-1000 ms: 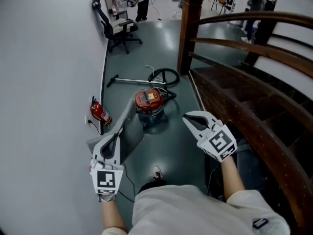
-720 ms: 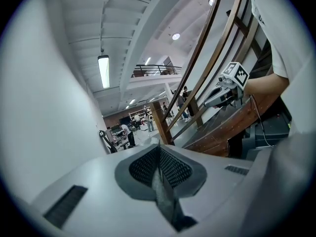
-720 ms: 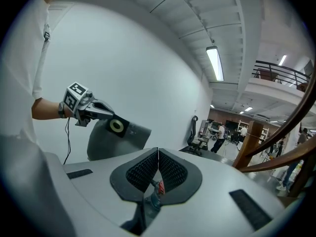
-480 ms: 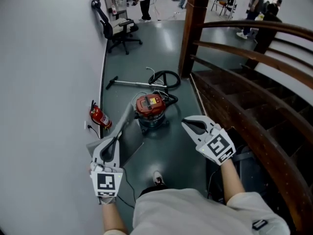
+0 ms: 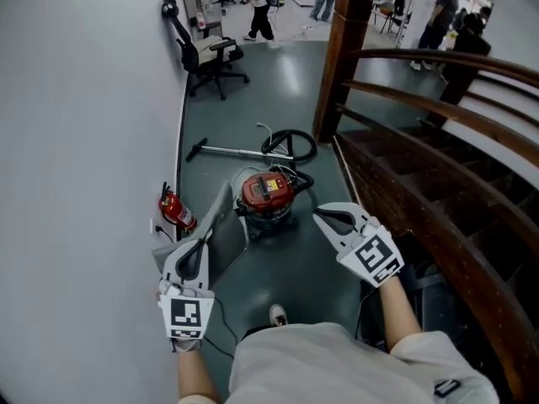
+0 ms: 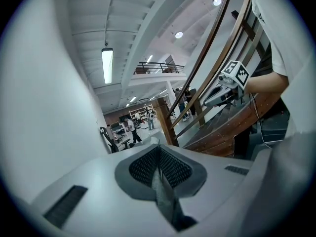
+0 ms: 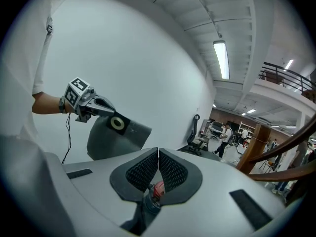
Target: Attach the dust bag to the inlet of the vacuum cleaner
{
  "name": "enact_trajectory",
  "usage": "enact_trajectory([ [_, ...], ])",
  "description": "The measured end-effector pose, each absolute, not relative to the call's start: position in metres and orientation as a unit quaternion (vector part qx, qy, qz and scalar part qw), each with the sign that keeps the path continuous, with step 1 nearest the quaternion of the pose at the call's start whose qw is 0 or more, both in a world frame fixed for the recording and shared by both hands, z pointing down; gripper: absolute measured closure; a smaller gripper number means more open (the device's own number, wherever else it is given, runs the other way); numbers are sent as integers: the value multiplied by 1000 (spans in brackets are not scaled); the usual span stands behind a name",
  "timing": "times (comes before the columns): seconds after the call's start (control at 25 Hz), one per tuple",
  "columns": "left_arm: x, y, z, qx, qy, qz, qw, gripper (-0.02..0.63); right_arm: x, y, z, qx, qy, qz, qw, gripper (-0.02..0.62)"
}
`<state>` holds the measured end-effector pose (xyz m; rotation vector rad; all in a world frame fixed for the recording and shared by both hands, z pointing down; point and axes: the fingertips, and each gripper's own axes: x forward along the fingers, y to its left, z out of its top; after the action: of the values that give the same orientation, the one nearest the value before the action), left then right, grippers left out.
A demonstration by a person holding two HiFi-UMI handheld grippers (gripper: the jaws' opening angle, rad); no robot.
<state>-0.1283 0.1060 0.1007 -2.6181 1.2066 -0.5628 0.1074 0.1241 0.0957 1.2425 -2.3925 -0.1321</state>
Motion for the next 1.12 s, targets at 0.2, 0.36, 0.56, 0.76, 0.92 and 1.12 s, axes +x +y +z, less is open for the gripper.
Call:
enact_trajectory([
  [0.2, -134, 89, 101, -888, 404, -193, 99, 594, 99, 111, 95, 449, -868, -47, 208, 566],
  [0.36, -139, 76, 97, -886, 411, -189, 101, 594, 100, 97, 94, 452, -865, -51, 213, 566],
  [0.56, -142, 59, 100, -884, 414, -193, 97, 593, 96, 82, 95, 444, -870, -53, 206, 566],
  [0.76, -143, 37, 114, -880, 422, -201, 83, 593, 102, 57, 109, 445, -869, -44, 213, 566],
  [0.92, -143, 14, 124, -875, 432, -205, 79, 593, 107, 27, 114, 447, -868, -44, 211, 566],
  [1.12, -141, -19, 132, -869, 445, -205, 69, 593, 112, -16, 125, 437, -873, -43, 211, 566],
])
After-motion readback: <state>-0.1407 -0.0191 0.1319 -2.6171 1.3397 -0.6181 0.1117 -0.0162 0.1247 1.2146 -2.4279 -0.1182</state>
